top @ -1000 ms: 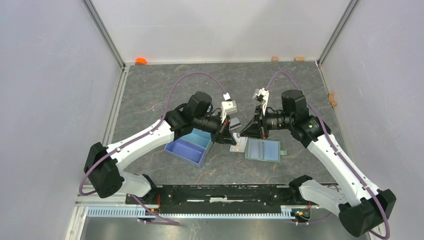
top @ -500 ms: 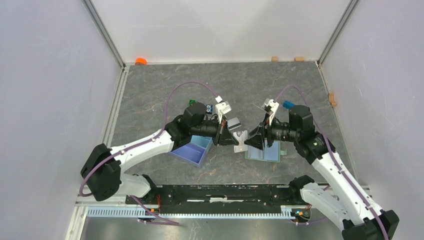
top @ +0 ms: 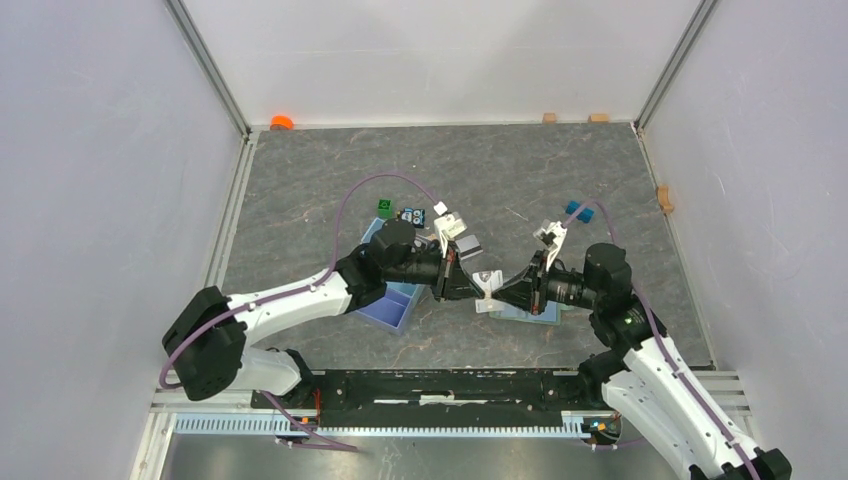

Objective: Put the credit cards into the card holder
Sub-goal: Insert the credit card into the card holder.

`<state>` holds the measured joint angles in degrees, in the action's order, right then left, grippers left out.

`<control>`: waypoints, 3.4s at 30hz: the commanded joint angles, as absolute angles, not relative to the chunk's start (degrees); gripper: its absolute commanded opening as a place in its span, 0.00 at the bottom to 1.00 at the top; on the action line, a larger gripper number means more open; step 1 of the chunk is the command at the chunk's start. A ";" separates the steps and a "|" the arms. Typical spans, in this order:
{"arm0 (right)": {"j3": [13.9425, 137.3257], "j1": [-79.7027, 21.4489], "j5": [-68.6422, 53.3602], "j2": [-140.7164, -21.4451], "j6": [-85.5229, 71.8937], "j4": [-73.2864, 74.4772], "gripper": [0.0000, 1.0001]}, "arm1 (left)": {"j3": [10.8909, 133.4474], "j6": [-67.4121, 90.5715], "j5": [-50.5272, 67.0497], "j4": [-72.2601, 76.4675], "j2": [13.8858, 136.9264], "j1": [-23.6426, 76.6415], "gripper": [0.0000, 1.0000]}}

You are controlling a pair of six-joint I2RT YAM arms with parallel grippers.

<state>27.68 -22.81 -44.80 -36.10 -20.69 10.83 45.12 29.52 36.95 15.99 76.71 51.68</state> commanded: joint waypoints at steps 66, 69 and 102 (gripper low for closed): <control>13.56 4.38 -37.65 -45.24 -19.66 14.32 0.00 | 61.94 35.14 8.73 2.42 109.69 57.19 0.58; 13.73 4.98 -36.47 -44.08 -20.62 14.83 0.00 | 62.14 34.21 7.06 1.09 109.64 57.22 0.56; 5.66 5.89 -36.57 -38.10 -39.01 1.48 0.00 | 64.03 31.91 4.83 -1.55 110.83 57.17 0.47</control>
